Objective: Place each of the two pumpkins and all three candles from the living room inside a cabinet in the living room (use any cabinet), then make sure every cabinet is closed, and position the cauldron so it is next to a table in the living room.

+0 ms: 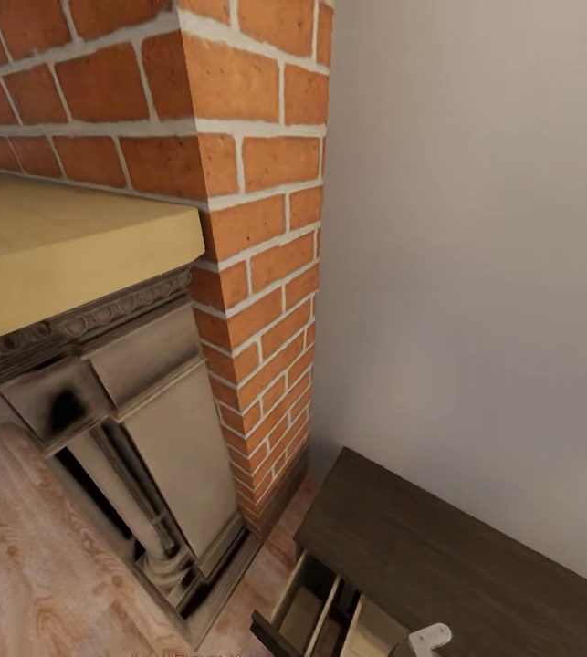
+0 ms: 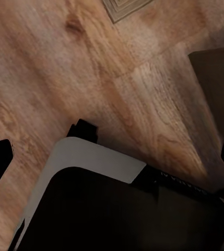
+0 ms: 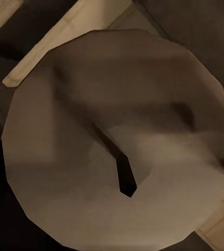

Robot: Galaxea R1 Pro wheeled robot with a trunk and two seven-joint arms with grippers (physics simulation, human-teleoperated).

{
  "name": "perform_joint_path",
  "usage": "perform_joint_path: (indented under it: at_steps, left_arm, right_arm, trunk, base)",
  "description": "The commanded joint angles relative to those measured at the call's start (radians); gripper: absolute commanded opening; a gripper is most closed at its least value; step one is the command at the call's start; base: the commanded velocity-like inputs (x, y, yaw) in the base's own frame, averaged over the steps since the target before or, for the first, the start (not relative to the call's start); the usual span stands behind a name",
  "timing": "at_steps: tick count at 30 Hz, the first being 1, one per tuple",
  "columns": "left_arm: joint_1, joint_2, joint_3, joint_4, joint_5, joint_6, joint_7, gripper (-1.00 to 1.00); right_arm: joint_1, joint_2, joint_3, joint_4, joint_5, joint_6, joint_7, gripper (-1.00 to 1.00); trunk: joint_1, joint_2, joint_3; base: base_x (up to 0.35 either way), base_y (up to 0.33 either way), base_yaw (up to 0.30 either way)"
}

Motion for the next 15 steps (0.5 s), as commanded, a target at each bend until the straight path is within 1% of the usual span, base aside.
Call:
perform_joint_path:
  at_steps: [1,7,15]
  left_arm:
    - [0.004,0.0,0.0,0.0,0.0,0.0,0.0,1.0]
    - [0.01,0.002,0.0,0.0,0.0,0.0,0.0,1.0]
    - [0.01,0.004,0.0,0.0,0.0,-0.001,0.0,1.0]
  right_arm:
    - [0.004,0.0,0.0,0.001,-0.001,-0.001,-0.002,-1.0]
    - [0.018,0.003,0.001,0.034,0.002,-0.003,-0.003,-1.0]
    - [0.02,0.003,0.001,0.037,0.002,-0.005,-0.003,-1.0]
  trunk:
    - [0.0,0.0,0.0]
    - [0.0,0.0,0.0]
    - [0.0,0.0,0.0]
  base:
    - [0.0,0.0,0.286]
    - [0.0,0.0,0.286]
    - [0.0,0.0,0.286]
